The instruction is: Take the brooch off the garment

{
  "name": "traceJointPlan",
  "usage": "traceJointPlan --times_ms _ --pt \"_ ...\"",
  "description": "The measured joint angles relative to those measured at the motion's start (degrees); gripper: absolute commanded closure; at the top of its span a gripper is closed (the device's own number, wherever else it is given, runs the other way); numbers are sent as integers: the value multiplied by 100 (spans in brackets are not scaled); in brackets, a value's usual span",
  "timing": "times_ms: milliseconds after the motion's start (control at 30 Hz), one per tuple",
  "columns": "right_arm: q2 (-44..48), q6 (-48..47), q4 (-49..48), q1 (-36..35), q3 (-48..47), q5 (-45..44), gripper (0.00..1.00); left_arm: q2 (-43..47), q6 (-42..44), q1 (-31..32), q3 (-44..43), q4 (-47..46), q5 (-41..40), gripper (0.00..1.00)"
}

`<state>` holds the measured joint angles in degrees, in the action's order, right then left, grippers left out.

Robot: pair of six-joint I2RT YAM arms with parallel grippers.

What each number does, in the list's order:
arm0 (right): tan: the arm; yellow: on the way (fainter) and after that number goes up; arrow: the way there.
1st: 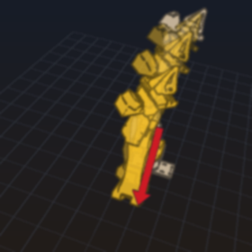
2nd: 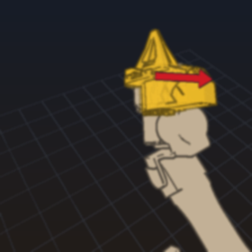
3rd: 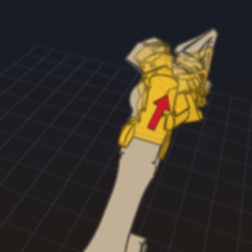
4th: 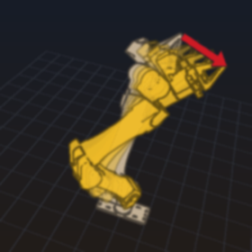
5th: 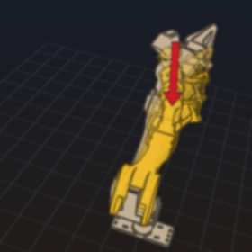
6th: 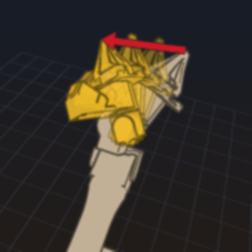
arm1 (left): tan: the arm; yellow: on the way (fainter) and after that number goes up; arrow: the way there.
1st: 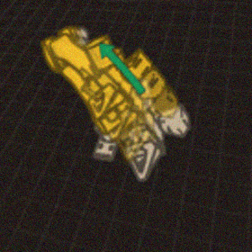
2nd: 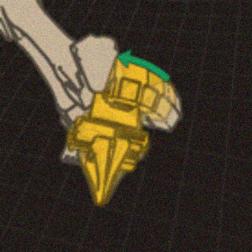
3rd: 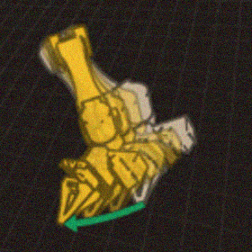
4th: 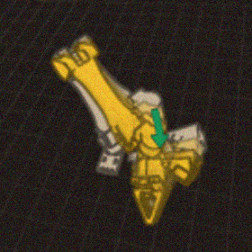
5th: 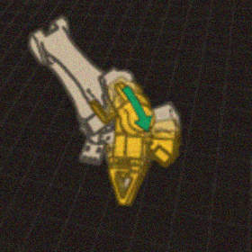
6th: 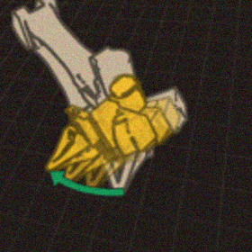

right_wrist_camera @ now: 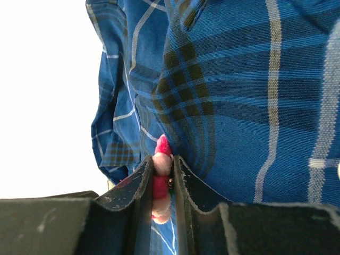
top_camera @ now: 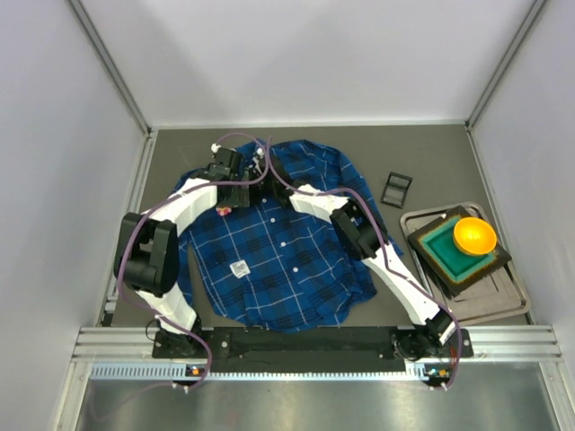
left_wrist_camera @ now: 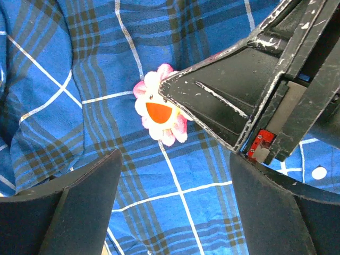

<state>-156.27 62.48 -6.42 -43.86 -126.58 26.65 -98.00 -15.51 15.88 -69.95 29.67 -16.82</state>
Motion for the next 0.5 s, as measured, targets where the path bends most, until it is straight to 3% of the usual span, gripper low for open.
traceJointPlan --times_ms 100,267,433,500 --pt "0 195 90 4 -28 -37 83 -42 9 55 79 -101 -203 18" --pt "0 490 219 17 -33 -136 82 -428 131 111 74 -142 -566 35" --pt "0 706 293 26 -33 -199 82 -662 334 149 72 -149 -894 36" --pt "0 774 313 31 -33 -221 82 -706 385 157 66 -157 -994 41"
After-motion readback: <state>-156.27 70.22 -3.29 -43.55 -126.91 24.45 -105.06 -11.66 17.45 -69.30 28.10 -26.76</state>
